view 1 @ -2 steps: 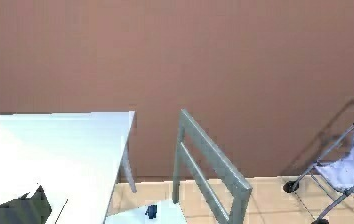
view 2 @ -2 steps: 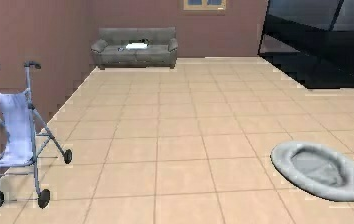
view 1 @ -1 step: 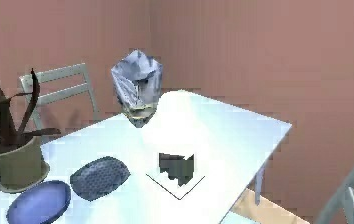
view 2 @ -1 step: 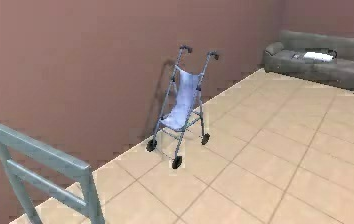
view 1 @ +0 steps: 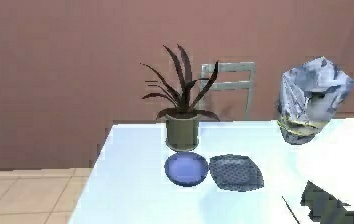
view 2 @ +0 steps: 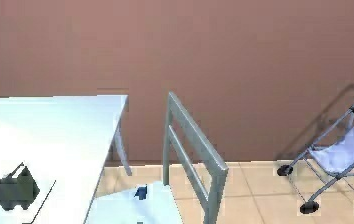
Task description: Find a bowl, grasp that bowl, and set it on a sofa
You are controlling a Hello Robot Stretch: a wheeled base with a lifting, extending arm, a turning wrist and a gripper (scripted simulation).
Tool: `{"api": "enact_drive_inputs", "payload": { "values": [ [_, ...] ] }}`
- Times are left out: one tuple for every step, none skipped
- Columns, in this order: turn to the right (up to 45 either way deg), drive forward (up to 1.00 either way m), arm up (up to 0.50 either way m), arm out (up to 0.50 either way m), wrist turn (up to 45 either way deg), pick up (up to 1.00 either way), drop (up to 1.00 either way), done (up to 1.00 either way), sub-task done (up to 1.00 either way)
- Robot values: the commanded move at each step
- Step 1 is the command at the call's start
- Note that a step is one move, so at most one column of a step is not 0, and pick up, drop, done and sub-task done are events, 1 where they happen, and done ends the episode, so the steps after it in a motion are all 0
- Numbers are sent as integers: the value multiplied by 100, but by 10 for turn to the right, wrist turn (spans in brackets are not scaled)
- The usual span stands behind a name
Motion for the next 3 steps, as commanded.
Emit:
{"api": "enact_drive_inputs", "payload": {
  "values": [
    [-450,0,0,0,0,0,0,0,0],
    [-360,0,0,0,0,0,0,0,0],
    [0,0,50,0,0,0,0,0,0]
  ]
}}
